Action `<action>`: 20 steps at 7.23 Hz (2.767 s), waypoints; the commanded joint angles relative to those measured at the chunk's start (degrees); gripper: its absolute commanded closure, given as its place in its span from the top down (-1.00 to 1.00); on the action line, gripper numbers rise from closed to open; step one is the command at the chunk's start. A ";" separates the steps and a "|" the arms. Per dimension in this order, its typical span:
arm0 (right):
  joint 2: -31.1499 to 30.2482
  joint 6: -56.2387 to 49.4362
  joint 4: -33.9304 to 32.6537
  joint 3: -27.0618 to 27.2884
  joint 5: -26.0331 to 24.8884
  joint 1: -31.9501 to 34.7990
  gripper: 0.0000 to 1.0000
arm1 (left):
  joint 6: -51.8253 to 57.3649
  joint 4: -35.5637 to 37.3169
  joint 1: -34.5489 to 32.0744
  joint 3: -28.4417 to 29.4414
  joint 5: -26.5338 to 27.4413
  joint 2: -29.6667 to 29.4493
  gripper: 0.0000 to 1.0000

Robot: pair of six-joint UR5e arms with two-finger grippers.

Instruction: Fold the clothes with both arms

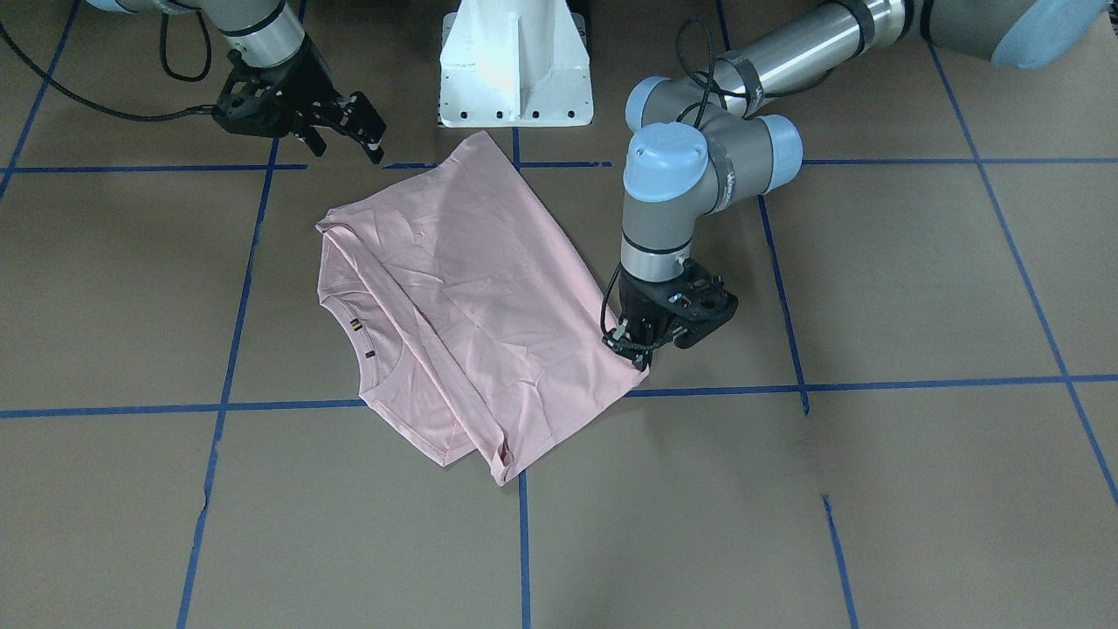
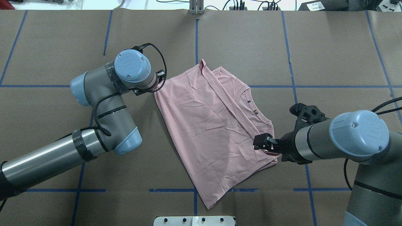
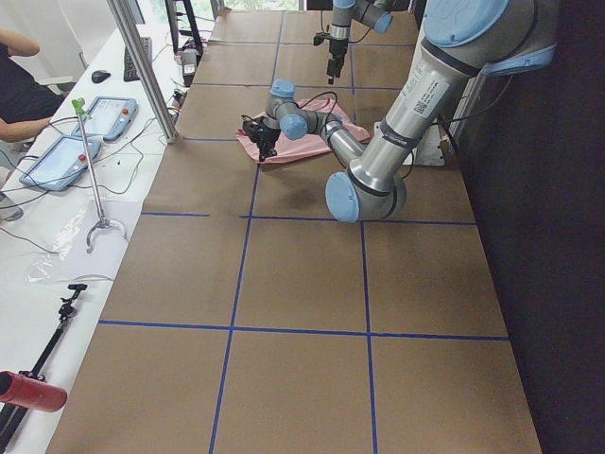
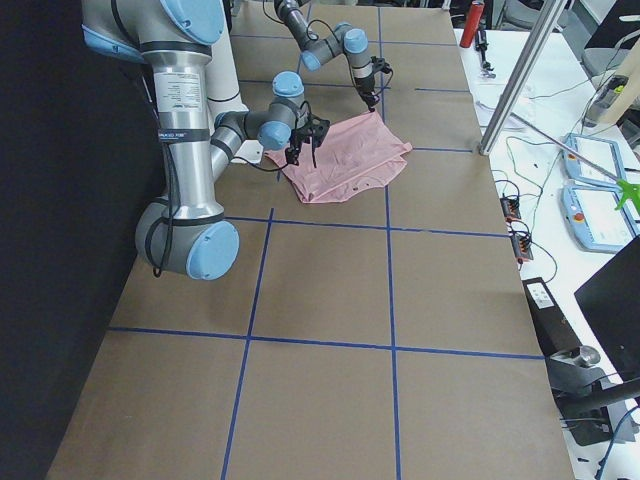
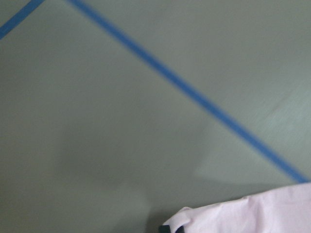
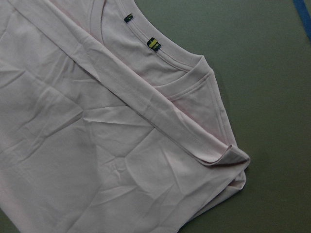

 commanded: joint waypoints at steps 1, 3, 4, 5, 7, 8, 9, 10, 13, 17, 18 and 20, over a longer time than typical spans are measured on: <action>1.81 -0.01 0.05 -1.54 -0.13 0.96 1.00 | 4.57 -8.78 -3.20 11.67 2.40 -6.70 -1.00; 1.90 -0.10 -0.04 -1.63 0.04 1.58 1.00 | 5.81 -18.27 -3.39 19.67 5.30 -10.92 -1.00; 1.90 -0.10 0.05 -1.98 -0.13 1.58 1.00 | 6.51 -22.41 -3.39 23.80 5.75 -12.16 -1.00; 2.25 -0.10 0.05 -2.16 -0.22 1.58 1.00 | 10.08 -24.63 -3.39 25.76 7.06 -12.26 -1.00; 4.61 -0.10 -0.04 -4.34 -0.39 1.93 1.00 | 10.38 -26.93 -3.48 26.83 7.69 -12.26 -0.21; 5.06 -0.10 -0.04 -4.53 -0.83 2.02 1.00 | 11.43 -26.85 -3.56 26.48 7.60 -12.09 0.99; 5.06 -0.10 -0.21 -4.53 -0.92 2.37 1.00 | 11.18 -25.80 -3.65 24.04 6.47 -11.30 1.00; 5.06 -0.10 -0.30 -4.53 -1.10 2.63 1.00 | 11.09 -21.70 -3.65 17.41 2.36 -7.55 1.00; 5.15 -0.10 -0.30 -4.53 -1.71 2.55 1.00 | 4.19 0.15 -0.08 -12.97 -4.50 6.33 1.00; 5.24 -0.10 -0.48 -4.35 -1.80 2.64 1.00 | -22.77 11.65 18.54 -29.51 -2.79 13.66 0.94; 5.24 -0.10 -0.48 -4.44 -1.80 2.64 1.00 | -23.97 11.74 20.32 -28.72 -0.51 14.01 0.94; 5.24 -0.10 -0.48 -4.44 -1.80 2.64 1.00 | -25.30 11.74 20.43 -25.92 0.04 13.93 0.92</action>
